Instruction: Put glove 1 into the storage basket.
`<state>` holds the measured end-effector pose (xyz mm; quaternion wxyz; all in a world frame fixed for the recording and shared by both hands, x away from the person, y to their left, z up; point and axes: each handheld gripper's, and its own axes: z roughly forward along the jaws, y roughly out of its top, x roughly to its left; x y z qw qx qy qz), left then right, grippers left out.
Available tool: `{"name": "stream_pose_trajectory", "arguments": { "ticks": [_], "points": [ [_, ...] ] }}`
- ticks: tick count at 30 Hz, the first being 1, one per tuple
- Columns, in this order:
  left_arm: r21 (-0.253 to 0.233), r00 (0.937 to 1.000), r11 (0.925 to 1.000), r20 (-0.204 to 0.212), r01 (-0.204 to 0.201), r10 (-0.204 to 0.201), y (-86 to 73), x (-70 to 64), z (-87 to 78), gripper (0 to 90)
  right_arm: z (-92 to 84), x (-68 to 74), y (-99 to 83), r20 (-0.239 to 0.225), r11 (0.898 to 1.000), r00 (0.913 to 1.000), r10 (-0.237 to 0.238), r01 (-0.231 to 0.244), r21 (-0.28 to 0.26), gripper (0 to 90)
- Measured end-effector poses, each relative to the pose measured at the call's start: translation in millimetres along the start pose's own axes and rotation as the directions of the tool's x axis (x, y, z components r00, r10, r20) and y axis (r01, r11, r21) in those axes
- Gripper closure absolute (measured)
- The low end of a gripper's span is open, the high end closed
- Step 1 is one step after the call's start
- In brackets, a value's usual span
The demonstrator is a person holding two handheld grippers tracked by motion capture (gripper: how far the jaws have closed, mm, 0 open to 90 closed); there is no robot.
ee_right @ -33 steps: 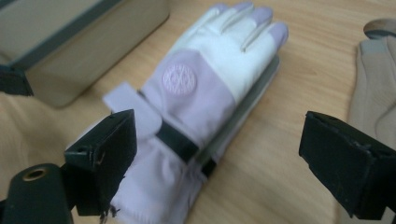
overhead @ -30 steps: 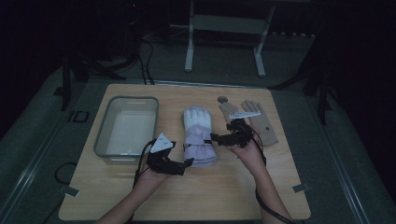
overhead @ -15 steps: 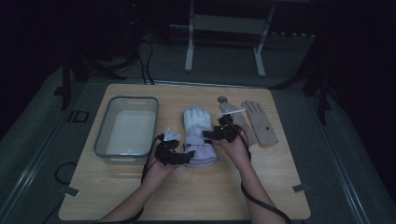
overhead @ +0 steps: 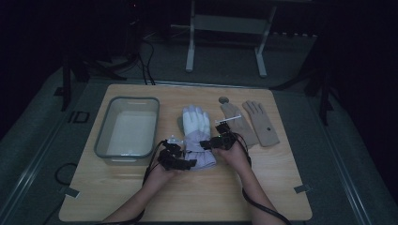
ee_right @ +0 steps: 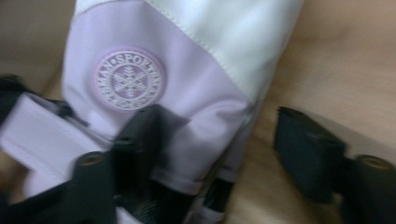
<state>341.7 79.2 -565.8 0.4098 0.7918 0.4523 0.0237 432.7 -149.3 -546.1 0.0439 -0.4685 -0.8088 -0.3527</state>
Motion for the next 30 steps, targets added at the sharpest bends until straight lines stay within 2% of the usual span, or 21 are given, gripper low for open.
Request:
{"name": "stream_pose_trajectory", "arguments": {
  "ticks": [1,3,4,10,13,15,22,30],
  "points": [
    [-0.001,1.0,1.0,-0.001,-0.006,0.006,-0.5,0.0,-0.1,24.6,0.6,-0.7,-0.5,-0.024,1.0,0.9997,-0.005,0.005,0.0,45.2],
    [-0.001,0.9997,0.9999,0.022,-0.01,0.01,-1.1,0.3,0.0,29.5,1.2,-0.8,-0.9,-0.046,1.0,0.9989,-0.008,0.008,0.0,49.8],
    [-0.003,0.9997,0.9999,0.021,-0.015,0.015,-1.7,-0.1,0.0,31.0,1.5,-0.1,-0.9,-0.048,1.0,0.9988,-0.011,0.011,0.003,51.4],
    [0.007,0.9976,1.0,0.069,0.007,-0.008,-3.3,0.3,-2.0,51.7,-0.3,6.7,1.3,-0.032,1.0,0.9995,-0.004,0.005,0.029,66.4],
    [0.006,0.998,1.0,0.063,-0.003,0.003,-2.2,-2.9,-5.2,63.5,-3.3,9.1,0.2,-0.023,1.0,0.9997,0.011,-0.011,0.017,72.2],
    [0.016,0.9978,0.9998,0.066,-0.008,0.007,0.2,-3.2,-7.1,68.1,-6.8,10.6,-1.1,-0.022,1.0,0.9997,0.01,-0.01,0.002,74.1],
    [0.023,0.9969,0.9982,0.058,-0.055,0.053,11.0,-9.0,-13.9,71.1,-21.8,15.9,-3.3,-0.009,0.999,0.9999,-0.013,0.013,-0.05,75.4],
    [0.005,0.9947,0.9975,0.075,-0.071,0.07,25.3,-15.5,-23.6,71.3,-42.9,20.7,-0.9,-0.007,0.995,0.9999,-0.013,0.012,-0.097,75.5]
  ]
}}
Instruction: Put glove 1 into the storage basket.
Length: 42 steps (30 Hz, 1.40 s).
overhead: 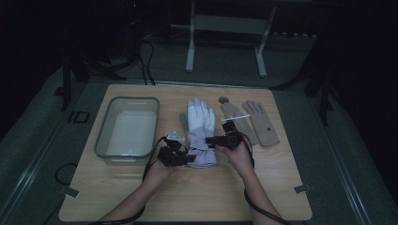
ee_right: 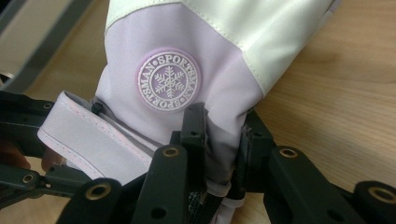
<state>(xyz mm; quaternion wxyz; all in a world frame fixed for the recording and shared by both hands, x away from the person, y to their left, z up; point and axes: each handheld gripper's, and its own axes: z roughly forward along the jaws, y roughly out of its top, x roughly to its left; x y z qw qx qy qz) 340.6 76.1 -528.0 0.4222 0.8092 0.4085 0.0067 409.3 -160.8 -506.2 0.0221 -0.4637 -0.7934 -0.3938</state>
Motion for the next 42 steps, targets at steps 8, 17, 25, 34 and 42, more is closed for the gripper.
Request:
{"name": "stream_pose_trajectory", "arguments": {
  "ticks": [8,17,25,34,42],
  "points": [
    [-0.009,0.9993,0.9993,0.001,-0.037,0.037,18.4,-4.5,-12.6,71.2,-20.7,9.9,9.0,0.025,0.998,0.9996,-0.016,0.017,-0.053,75.5],
    [-0.025,0.9973,0.997,-0.003,-0.073,0.073,37.1,-1.7,-36.7,71.6,-35.3,28.1,27.4,0.039,0.993,0.9979,-0.052,0.056,-0.105,75.8],
    [-0.024,0.9936,0.9939,-0.038,-0.108,0.107,51.2,2.3,-66.0,71.8,-39.9,48.3,47.9,0.024,0.987,0.9966,-0.078,0.081,-0.141,76.0],
    [-0.03,0.9926,0.9938,-0.06,-0.107,0.105,55.4,16.5,-99.1,71.8,-31.7,74.4,72.3,0.005,0.982,0.9933,-0.116,0.115,-0.149,76.0],
    [-0.037,0.9935,0.9957,-0.079,-0.085,0.082,47.9,32.8,-124.2,71.7,-15.1,96.3,87.7,-0.02,0.981,0.9898,-0.141,0.137,-0.14,76.0]
  ]
}}
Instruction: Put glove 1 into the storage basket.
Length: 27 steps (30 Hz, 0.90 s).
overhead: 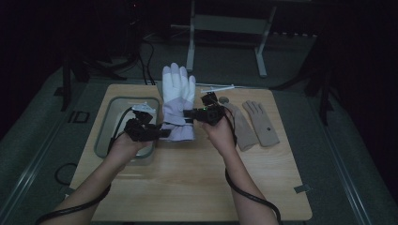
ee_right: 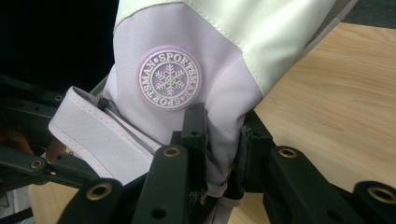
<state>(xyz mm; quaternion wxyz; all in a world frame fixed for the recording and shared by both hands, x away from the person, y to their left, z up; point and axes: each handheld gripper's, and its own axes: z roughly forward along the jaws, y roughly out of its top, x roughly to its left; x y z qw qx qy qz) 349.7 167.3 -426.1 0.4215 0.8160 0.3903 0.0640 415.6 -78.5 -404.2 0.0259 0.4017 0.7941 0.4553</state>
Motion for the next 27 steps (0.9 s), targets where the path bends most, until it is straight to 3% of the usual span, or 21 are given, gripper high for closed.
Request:
{"name": "stream_pose_trajectory", "arguments": {
  "ticks": [1,3,13,18,27],
  "points": [
    [0.005,0.9999,0.9999,-0.013,0.011,-0.01,-5.5,7.9,-8.9,71.7,12.0,8.8,4.8,-0.011,1.0,0.9999,-0.01,0.01,0.009,76.0],
    [0.008,0.9997,0.9999,-0.021,0.011,-0.011,-8.3,11.3,-12.8,71.7,15.2,11.1,5.9,-0.013,1.0,0.9998,-0.011,0.012,0.013,76.0],
    [0.031,0.9958,0.9976,-0.07,0.061,-0.059,-36.4,43.1,-46.5,71.7,65.9,47.1,17.8,-0.049,0.997,0.9978,-0.046,0.048,0.056,75.9],
    [0.051,0.9948,0.9971,-0.088,0.056,-0.051,-47.9,55.2,-55.0,71.7,86.5,57.7,20.2,-0.068,0.995,0.9965,-0.05,0.055,0.083,75.9],
    [0.053,0.9903,0.9926,-0.092,0.109,-0.104,-72.0,81.6,-65.2,71.7,125.3,72.6,21.7,-0.088,0.99,0.9944,-0.058,0.069,0.124,76.0]
  ]
}}
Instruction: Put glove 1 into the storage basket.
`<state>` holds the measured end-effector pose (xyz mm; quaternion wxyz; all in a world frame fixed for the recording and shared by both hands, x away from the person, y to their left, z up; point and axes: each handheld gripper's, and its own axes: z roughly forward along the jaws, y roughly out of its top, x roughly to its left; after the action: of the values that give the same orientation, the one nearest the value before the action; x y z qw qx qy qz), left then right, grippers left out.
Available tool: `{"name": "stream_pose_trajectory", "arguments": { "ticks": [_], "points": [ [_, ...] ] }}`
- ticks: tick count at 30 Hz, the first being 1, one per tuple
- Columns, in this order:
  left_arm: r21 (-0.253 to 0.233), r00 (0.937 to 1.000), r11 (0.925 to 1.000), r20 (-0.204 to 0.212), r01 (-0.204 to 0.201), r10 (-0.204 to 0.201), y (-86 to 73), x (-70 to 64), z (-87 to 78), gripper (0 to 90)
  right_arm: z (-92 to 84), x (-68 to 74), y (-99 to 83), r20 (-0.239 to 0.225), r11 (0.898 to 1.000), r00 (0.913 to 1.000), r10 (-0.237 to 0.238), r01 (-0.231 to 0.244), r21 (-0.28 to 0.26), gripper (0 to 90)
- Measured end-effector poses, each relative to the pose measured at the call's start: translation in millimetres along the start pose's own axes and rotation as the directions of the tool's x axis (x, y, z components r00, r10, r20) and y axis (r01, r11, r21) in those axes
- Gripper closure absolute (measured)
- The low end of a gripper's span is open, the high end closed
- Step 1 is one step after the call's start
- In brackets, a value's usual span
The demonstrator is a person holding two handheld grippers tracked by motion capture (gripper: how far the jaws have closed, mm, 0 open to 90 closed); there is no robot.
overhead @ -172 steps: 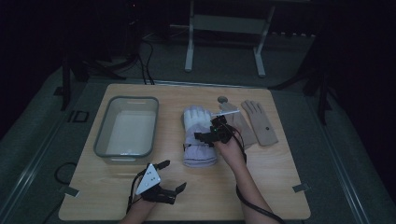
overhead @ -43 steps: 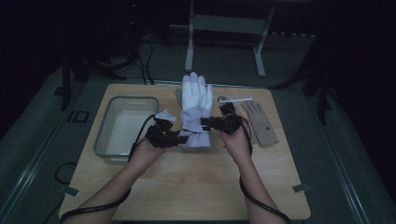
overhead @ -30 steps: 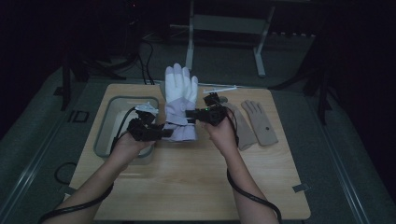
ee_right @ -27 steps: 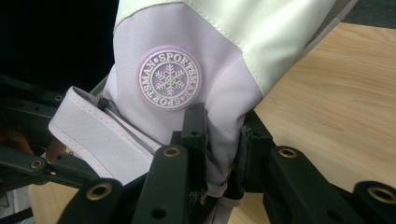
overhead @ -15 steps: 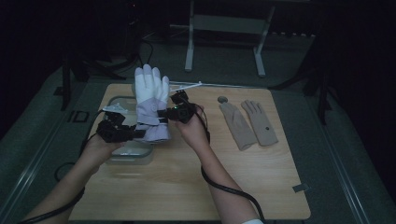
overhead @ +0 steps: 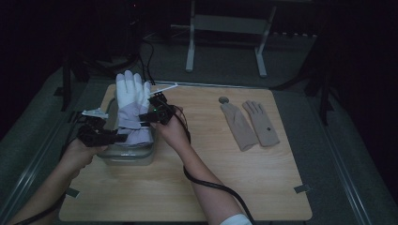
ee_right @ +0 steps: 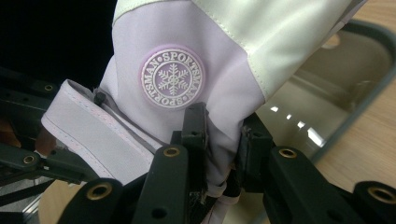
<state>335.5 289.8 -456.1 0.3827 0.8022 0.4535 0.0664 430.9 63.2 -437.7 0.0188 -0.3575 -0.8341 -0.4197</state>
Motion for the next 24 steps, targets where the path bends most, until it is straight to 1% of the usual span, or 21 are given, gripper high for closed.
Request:
{"name": "stream_pose_trajectory", "arguments": {
  "ticks": [5,10,13,14,16,17,18,20,22,24],
  "points": [
    [0.029,0.9998,0.9994,0.006,0.021,-0.021,-11.5,11.0,8.1,71.6,19.7,-0.4,-4.8,0.003,0.999,1.0,0.009,-0.009,0.036,76.0],
    [0.057,0.9986,0.9972,0.021,0.047,-0.049,-19.4,16.6,17.4,71.2,33.7,-4.3,-13.2,0.01,0.997,0.9995,0.03,-0.031,0.076,76.0],
    [0.074,0.9985,0.9961,0.021,0.049,-0.05,-23.2,18.2,21.4,70.7,39.8,-5.6,-17.3,0.014,0.995,0.9994,0.033,-0.034,0.099,76.0],
    [0.079,0.9988,0.996,0.018,0.043,-0.045,-24.2,18.6,22.3,70.6,41.6,-5.7,-18.4,0.018,0.994,0.9993,0.032,-0.033,0.102,76.0],
    [0.088,0.9987,0.995,0.015,0.048,-0.05,-26.3,20.0,23.9,69.3,45.3,-5.2,-20.4,0.024,0.993,0.9992,0.03,-0.033,0.111,76.0],
    [0.094,0.9989,0.9946,0.014,0.043,-0.045,-27.4,20.3,24.5,69.0,47.3,-5.1,-21.4,0.026,0.993,0.9991,0.035,-0.037,0.115,76.0],
    [0.092,0.9989,0.9949,0.014,0.043,-0.044,-28.4,20.4,24.9,68.4,49.2,-5.4,-22.6,0.025,0.992,0.999,0.036,-0.039,0.12,76.1],
    [0.091,0.999,0.9951,0.015,0.039,-0.041,-28.9,19.4,24.9,65.3,51.9,-6.7,-24.9,0.023,0.991,0.9986,0.048,-0.05,0.122,76.1],
    [0.093,0.9986,0.9947,0.024,0.044,-0.047,-29.3,18.0,25.3,59.9,53.2,-8.3,-26.4,0.017,0.991,0.998,0.061,-0.063,0.12,76.2],
    [0.097,0.9988,0.9942,0.013,0.047,-0.048,-29.2,16.0,25.4,54.4,54.7,-9.3,-27.0,0.016,0.989,0.9976,0.068,-0.069,0.127,76.3]
  ]
}}
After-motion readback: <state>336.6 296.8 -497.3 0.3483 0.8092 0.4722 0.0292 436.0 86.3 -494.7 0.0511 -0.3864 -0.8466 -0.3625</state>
